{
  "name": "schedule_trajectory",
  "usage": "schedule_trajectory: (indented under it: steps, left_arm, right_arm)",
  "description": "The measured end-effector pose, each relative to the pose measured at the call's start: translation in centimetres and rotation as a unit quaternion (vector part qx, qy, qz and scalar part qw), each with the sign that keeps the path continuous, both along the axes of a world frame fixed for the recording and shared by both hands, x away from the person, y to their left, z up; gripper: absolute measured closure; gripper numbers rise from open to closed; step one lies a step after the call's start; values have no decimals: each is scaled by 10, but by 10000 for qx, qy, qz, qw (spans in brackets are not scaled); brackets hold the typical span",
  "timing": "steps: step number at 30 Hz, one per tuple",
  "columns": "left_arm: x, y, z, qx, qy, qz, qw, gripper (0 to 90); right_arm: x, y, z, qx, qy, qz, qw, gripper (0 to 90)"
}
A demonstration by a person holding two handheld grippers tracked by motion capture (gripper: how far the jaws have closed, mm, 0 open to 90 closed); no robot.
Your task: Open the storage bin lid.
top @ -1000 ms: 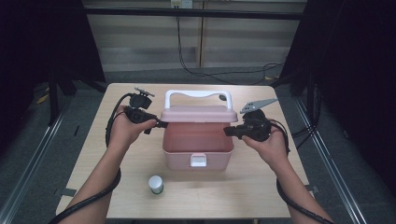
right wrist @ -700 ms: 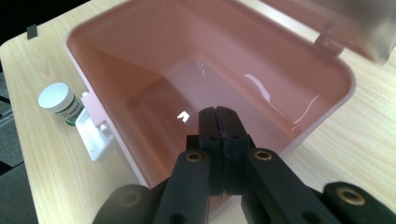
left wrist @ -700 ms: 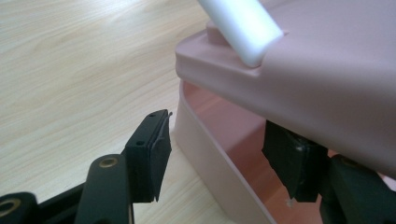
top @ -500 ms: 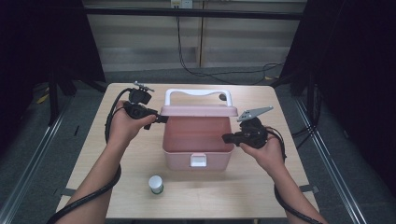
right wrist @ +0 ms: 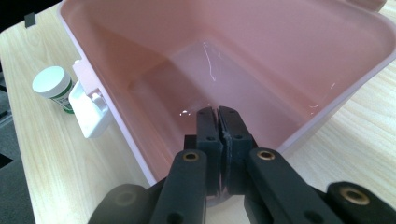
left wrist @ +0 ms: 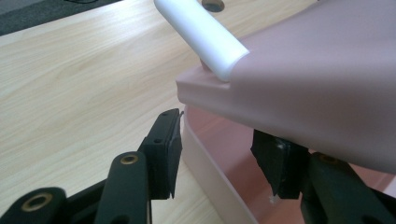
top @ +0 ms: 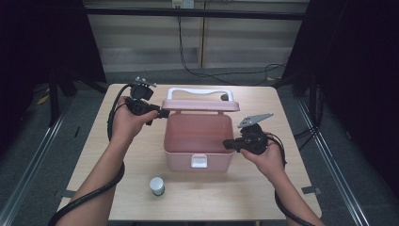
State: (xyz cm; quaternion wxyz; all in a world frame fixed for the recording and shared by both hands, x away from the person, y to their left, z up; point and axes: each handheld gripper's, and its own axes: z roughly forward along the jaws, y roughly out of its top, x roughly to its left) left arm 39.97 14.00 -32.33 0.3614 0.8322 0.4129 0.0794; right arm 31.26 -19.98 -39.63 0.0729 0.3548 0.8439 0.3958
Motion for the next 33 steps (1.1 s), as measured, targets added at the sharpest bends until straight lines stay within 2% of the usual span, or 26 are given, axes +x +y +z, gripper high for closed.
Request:
schedule_trajectory:
  steps: [4, 10, 17, 25, 33]
  left_arm:
    - [0, -4, 3, -27, -47, 13, 10000, 532]
    - [-1, -7, 8, 70, -157, -29, 9998, 554]
    - [2, -7, 14, -106, -234, 137, 9996, 611]
    - [7, -12, 18, -115, -297, 242, 9992, 691]
    - [13, -19, 25, 162, -289, 368, 9988, 743]
  right_arm:
    - [0, 1, 0, 4, 17, 17, 10000, 874]
    - [-1, 1, 0, 5, 21, 19, 10000, 870]
    - [-1, 1, -1, -4, 18, 23, 10000, 871]
    - [-1, 3, -3, -12, 2, 65, 10000, 871]
    - [-1, 2, -3, 0, -11, 90, 10000, 871]
